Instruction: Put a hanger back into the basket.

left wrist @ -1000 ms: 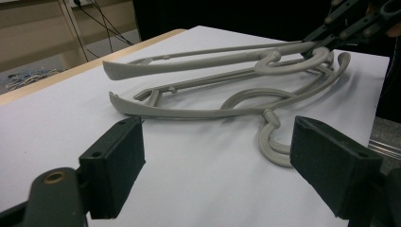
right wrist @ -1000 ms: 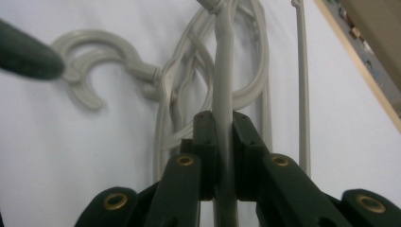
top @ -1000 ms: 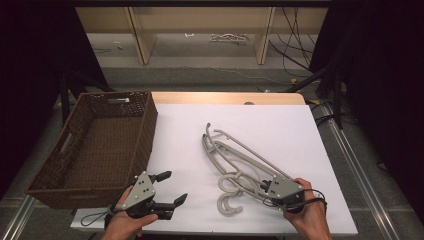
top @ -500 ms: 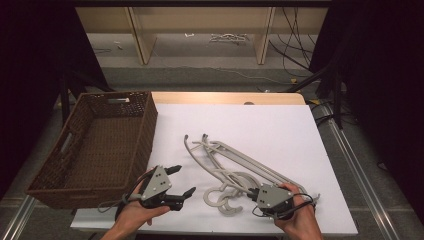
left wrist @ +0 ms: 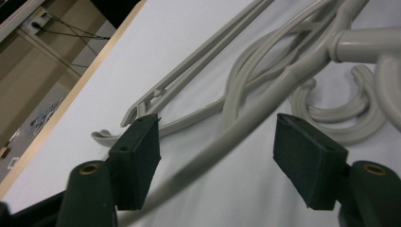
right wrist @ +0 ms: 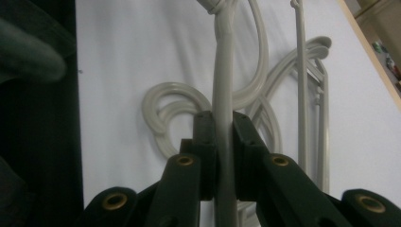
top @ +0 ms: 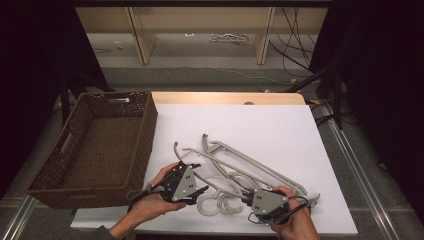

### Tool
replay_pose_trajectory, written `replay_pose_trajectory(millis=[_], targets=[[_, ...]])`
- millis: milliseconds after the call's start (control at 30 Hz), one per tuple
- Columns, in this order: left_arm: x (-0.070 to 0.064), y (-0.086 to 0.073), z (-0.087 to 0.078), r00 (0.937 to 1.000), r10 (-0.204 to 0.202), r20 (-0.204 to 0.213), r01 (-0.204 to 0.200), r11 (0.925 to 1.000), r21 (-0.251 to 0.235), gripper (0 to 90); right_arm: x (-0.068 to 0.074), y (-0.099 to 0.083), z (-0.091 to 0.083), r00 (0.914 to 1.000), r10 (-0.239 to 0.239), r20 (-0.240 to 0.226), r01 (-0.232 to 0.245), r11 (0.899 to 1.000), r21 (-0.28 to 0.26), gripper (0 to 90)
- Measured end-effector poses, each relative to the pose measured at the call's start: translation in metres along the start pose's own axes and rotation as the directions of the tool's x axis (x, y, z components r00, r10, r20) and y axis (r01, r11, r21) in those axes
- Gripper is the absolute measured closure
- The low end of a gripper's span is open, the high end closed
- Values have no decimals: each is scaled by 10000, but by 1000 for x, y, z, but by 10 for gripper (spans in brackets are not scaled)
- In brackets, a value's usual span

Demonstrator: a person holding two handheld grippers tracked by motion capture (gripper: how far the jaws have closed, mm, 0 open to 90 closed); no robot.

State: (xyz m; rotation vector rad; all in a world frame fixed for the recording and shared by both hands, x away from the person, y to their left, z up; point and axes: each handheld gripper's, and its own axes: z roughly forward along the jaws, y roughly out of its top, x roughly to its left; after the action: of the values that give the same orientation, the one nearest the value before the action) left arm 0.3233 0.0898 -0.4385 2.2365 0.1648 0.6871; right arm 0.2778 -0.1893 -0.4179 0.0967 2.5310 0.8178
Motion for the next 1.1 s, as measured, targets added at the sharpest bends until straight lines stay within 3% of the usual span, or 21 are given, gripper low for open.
replay_pose_trajectory(millis=[33, 133, 233, 300, 333, 433, 500, 533, 567, 633, 700, 733, 767, 800, 833, 867, 900, 933, 967, 1033, 1100], targets=[[-1, 1, 1, 9998, 142, 110, -142, 9999, 9, 356, 0, 1, 1, 9996, -272, 7, 272, 9996, -79, 825], [-3, 6, 4, 9971, 500, 578, -517, 9983, 275, 427, 6, 5, 2, 9993, 207, -308, -214, 9995, -221, 824], [-5, 8, 4, 9925, 964, 754, -996, 9942, 397, 611, 7, 6, 3, 9996, 180, -216, -185, 9996, -211, 824], [-9, 12, 2, 9833, 1629, 815, -1668, 9850, 433, 639, 6, 5, 2, 9994, 231, -238, -237, 9994, -252, 824], [-9, 16, -2, 9721, 2237, 712, -2276, 9723, 532, 666, 5, 4, 1, 9994, 87, -325, -96, 9995, -298, 821], [-8, 19, -5, 9646, 2521, 770, -2555, 9661, 380, 689, 4, 3, 1, 10000, -14, -68, 10, 9989, -469, 811], [-8, 22, -9, 9636, 2535, 854, -2562, 9664, 225, 720, 1, 2, -1, 9992, -283, 290, 298, 9983, -496, 795], [-8, 23, -10, 9681, 2343, 887, -2360, 9717, 89, 738, -1, 0, -1, 9972, -492, 561, 520, 9975, -480, 791], [-7, 24, -12, 9708, 2138, 1084, -2165, 9762, 141, 751, 1, 0, -1, 9979, 102, 633, -58, 9976, -695, 788], [-9, 26, -12, 9650, 2502, 787, -2522, 9675, 163, 766, -1, -2, -2, 9949, 478, 892, -401, 9955, -863, 705], [-6, 28, -15, 9770, 1744, 1224, -1752, 9845, -44, 783, -3, -3, -2, 9839, 1057, 1444, -882, 9885, -1225, 595], [-6, 28, -15, 9770, 1744, 1224, -1752, 9845, -44, 787, -3, -3, -2, 9839, 1057, 1444, -882, 9885, -1225, 595], [-6, 28, -15, 9793, 1578, 1267, -1584, 9874, -58, 787, -4, -3, -2, 9775, 1325, 1644, -1105, 9844, -1369, 545], [-3, 29, -17, 9837, 1359, 1180, -1362, 9907, -52, 792, -6, -2, -5, 9590, 2239, 1739, -1906, 9632, -1894, 474], [-1, 28, -18, 9862, 1129, 1209, -1128, 9936, -76, 793, -7, -2, -7, 9503, 2603, 1711, -2216, 9509, -2160, 446], [-1, 28, -18, 9862, 1129, 1209, -1128, 9936, -76, 793, -7, -2, -7, 9503, 2603, 1711, -2216, 9509, -2160, 446], [1, 28, -19, 9881, 972, 1194, -971, 9953, -66, 793, -8, -3, -8, 9410, 2909, 1732, -2455, 9386, -2424, 419], [7, 27, -21, 9914, 474, 1222, -464, 9989, -105, 793, -9, -4, -11, 9198, 3477, 1817, -2876, 9126, -2905, 383], [7, 27, -21, 9914, 474, 1222, -464, 9989, -105, 793, -9, -4, -11, 9198, 3477, 1817, -2876, 9126, -2905, 383], [12, 27, -24, 9936, 57, 1129, -51, 10000, -56, 794, -11, -5, -14, 8987, 3941, 1922, -3169, 8867, -3366, 366], [18, 26, -25, 9956, -36, 933, 30, 10000, 60, 793, -13, -8, -18, 8850, 4236, 1935, -3339, 8668, -3702, 341]])
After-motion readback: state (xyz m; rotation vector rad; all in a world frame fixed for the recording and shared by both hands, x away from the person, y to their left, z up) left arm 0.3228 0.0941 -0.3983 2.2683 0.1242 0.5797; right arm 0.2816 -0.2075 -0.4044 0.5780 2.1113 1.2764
